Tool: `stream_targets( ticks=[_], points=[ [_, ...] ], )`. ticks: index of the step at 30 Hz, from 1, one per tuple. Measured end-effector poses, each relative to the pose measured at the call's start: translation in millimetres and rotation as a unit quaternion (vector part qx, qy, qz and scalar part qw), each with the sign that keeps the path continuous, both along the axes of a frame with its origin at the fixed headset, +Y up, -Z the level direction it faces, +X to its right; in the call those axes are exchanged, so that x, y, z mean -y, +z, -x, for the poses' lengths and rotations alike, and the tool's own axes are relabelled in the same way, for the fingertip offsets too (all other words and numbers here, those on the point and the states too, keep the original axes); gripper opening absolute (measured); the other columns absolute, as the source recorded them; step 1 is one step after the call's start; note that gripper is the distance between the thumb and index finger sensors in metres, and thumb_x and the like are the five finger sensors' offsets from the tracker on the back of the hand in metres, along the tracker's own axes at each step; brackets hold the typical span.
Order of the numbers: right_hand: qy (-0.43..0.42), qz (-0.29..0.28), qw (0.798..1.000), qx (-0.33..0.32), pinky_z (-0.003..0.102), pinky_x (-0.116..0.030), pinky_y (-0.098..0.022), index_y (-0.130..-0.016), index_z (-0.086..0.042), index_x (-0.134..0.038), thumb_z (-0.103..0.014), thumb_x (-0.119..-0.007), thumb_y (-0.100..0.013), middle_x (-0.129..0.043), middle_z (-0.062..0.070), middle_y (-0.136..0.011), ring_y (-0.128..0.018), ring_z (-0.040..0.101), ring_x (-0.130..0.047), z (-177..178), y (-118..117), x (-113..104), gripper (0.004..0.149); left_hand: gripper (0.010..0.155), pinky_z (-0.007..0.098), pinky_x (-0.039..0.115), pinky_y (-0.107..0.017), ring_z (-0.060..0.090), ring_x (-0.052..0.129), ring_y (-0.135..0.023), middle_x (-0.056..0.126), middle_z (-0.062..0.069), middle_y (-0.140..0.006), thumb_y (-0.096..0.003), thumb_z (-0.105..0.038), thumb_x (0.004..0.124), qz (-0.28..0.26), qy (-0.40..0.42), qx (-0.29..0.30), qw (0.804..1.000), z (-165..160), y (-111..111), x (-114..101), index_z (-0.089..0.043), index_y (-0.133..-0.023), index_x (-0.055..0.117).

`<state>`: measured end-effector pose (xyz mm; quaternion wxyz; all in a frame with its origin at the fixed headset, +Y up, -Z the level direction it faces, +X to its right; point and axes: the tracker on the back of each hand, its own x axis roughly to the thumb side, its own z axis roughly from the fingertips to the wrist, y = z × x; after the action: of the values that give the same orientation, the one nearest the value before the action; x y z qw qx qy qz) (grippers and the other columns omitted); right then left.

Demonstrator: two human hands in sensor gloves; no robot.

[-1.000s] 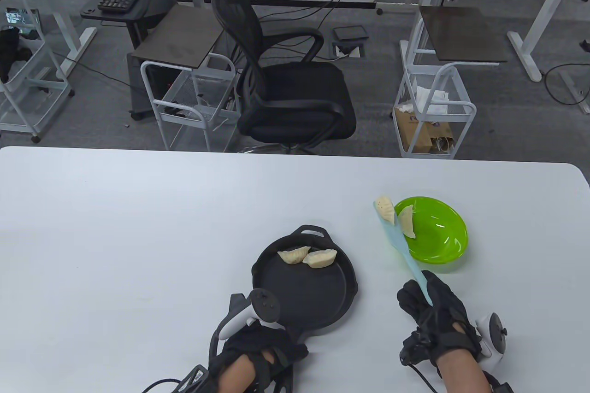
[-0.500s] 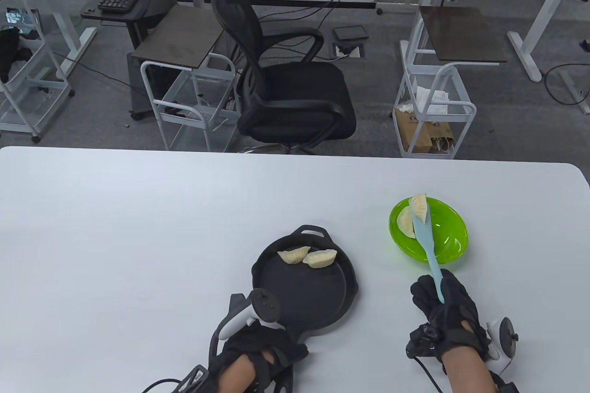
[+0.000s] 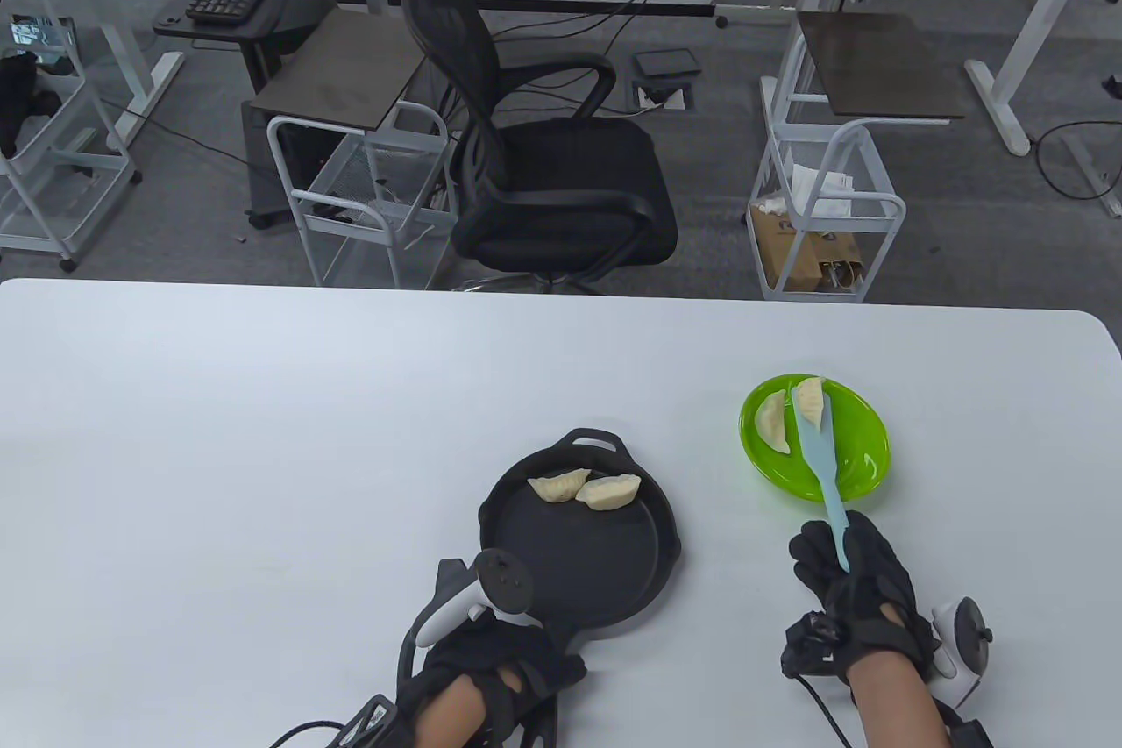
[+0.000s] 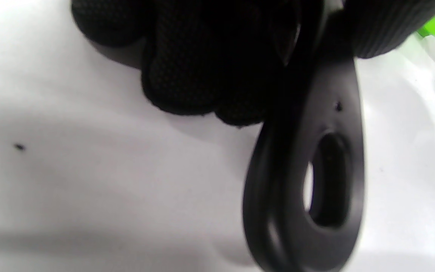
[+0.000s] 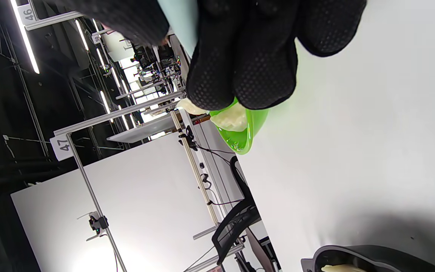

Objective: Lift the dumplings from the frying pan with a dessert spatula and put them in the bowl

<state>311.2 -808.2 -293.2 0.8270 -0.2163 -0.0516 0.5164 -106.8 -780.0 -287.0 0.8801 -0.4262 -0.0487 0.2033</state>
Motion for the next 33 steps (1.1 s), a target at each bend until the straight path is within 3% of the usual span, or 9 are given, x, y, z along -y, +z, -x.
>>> stream_targets(
  ticks=[14, 17, 21, 33],
  points=[
    [0.071, -0.002, 0.997, -0.038, 0.066, -0.052, -0.069, -0.107, -0.006, -0.038, -0.034, -0.069, -0.059, -0.071, 0.018, -0.097, -0.083, 0.05, -0.075, -4, -5, -5, 0.063, 0.065, 0.045, 0.075, -0.052, 0.018, 0.101, -0.05, 0.108, -0.008, -0.06, -0.0454, -0.072, 0.074, 0.0, 0.0, 0.0, 1.0, 0, 0, 0, -0.027, -0.092, 0.074],
    [0.179, 0.007, 0.983, -0.045, 0.067, -0.051, -0.069, -0.108, -0.009, -0.038, -0.034, -0.07, -0.058, -0.067, 0.022, -0.099, -0.085, 0.052, -0.071, -4, -5, -15, 0.064, 0.065, 0.045, 0.075, -0.052, 0.018, 0.101, -0.05, 0.107, -0.008, -0.06, -0.0456, -0.072, 0.074, 0.0, 0.0, 0.0, 1.0, 0, 0, 0, -0.027, -0.092, 0.073],
    [0.262, 0.006, 0.964, -0.033, 0.068, -0.049, -0.069, -0.108, -0.01, -0.04, -0.033, -0.07, -0.058, -0.064, 0.024, -0.1, -0.086, 0.053, -0.069, -3, -4, -26, 0.063, 0.065, 0.045, 0.075, -0.052, 0.018, 0.101, -0.05, 0.108, -0.008, -0.06, -0.0454, -0.072, 0.074, 0.0, 0.0, 0.0, 1.0, 0, 0, 0, -0.027, -0.092, 0.074],
    [0.319, -0.05, 0.946, 0.014, 0.068, -0.05, -0.069, -0.108, -0.012, -0.043, -0.031, -0.069, -0.057, -0.066, 0.022, -0.1, -0.086, 0.052, -0.07, -2, 1, -41, 0.06, 0.065, 0.045, 0.075, -0.052, 0.018, 0.101, -0.05, 0.107, -0.008, -0.06, -0.0454, -0.072, 0.075, 0.0, 0.0, 0.0, 1.0, 0, 0, 0, -0.027, -0.092, 0.074]
  ],
)
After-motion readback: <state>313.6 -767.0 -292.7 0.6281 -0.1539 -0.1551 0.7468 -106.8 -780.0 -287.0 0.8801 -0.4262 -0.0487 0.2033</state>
